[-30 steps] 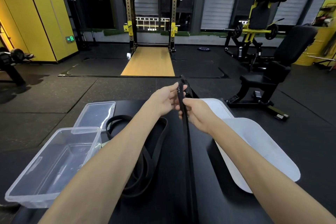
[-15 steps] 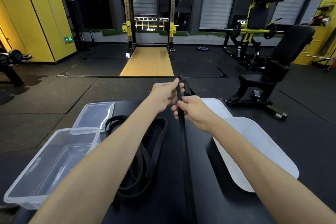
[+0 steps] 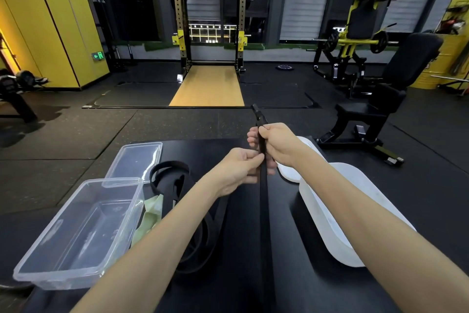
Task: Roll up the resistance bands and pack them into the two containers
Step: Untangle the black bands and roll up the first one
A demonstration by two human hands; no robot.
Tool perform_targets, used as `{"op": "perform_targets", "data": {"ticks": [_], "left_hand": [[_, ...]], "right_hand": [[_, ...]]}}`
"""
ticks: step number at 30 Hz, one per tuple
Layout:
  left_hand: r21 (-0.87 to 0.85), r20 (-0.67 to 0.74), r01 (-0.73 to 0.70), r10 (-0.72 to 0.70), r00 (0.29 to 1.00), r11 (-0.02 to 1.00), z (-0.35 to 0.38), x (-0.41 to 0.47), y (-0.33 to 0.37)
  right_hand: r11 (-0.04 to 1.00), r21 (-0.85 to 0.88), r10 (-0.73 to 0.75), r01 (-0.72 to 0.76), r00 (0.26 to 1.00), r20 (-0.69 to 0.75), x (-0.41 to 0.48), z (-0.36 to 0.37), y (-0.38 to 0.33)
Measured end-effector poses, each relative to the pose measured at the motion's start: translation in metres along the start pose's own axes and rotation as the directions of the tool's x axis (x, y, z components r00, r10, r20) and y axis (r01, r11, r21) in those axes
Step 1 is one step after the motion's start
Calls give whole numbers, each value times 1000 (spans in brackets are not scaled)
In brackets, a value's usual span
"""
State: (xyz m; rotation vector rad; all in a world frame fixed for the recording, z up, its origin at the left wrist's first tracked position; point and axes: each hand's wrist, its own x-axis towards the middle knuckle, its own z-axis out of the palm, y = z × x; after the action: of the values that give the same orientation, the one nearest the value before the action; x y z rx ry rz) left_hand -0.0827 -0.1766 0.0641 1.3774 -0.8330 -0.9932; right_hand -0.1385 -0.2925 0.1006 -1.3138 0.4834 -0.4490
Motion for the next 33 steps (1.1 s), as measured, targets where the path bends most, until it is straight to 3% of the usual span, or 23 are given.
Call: {"op": "perform_targets", "data": {"ticks": [6,13,19,25,33], "left_hand": [[-29,-141,-35,31,989,999,4,12,12],[-94,-105,2,-12,994,996,-2,16,11],[0,-10,-13,13,1000,1000,-6,-2,-9],[-37,-92,-82,78,993,996,-7,-4,8],[2,-22,-43,43,999,999,-6,-12,-5]], "right_hand": [[963,-266,58,-42,997,53,-1,-11,1],[958,-269,99,-100,995,-16,-7,-16,2],[983,-177,44,-56,996,-75,1,-12,1],[955,-289,95,-71,993,69,-8,-10,7],[984,-175,37,-37,999,-4,-1,-9,-6]]}}
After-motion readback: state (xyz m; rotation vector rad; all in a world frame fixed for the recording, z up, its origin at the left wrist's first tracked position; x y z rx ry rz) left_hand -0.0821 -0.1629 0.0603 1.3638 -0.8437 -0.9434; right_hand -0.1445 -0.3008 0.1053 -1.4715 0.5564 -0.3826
